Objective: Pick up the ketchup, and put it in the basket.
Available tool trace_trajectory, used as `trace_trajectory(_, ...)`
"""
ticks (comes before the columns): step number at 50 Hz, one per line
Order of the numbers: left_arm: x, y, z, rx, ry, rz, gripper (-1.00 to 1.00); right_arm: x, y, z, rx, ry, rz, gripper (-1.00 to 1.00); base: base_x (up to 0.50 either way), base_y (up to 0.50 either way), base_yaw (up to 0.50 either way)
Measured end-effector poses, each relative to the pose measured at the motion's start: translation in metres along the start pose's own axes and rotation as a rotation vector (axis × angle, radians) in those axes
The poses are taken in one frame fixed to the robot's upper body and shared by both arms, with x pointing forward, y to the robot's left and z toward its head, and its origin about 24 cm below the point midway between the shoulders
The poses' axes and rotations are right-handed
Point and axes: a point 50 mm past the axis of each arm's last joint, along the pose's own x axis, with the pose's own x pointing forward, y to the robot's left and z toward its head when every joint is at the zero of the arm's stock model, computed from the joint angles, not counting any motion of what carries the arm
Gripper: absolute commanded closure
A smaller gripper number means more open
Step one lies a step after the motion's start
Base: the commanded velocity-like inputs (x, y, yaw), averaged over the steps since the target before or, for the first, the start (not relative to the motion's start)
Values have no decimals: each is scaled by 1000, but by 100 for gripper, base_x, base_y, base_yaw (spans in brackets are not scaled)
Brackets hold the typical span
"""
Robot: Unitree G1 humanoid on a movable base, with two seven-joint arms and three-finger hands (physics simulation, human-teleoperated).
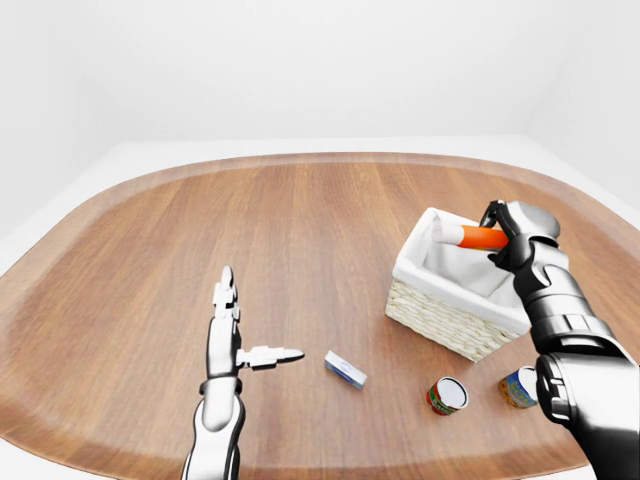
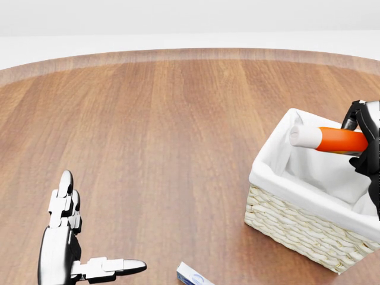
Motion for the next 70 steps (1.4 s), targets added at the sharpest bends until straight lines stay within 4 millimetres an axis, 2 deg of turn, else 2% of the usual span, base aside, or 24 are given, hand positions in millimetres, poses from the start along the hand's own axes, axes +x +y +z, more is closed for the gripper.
trace_trajectory(37, -2, -1, 2, -9, -5, -12, -100, -4, 36, -1, -12, 59, 46, 100, 0, 0, 0)
trace_trajectory(38, -2, -1, 2, -9, -5, -13, -100, -4, 36, -1, -12, 60, 46, -7, 0, 0, 0)
trace_trajectory(39, -2, -1, 2, -9, -5, -13, -100, -4, 36, -1, -9, 61, 46, -100, 0, 0, 0)
trace_trajectory(55, -3, -2, 0, -8, 1, -18, -100, -2, 29, 1, 31, 61, 10, -100, 0, 0, 0)
trace_trajectory(70, -3, -2, 0, -7, 1, -21, -100, 2, 11, 10, 62, 26, -43, -100, 0, 0, 0)
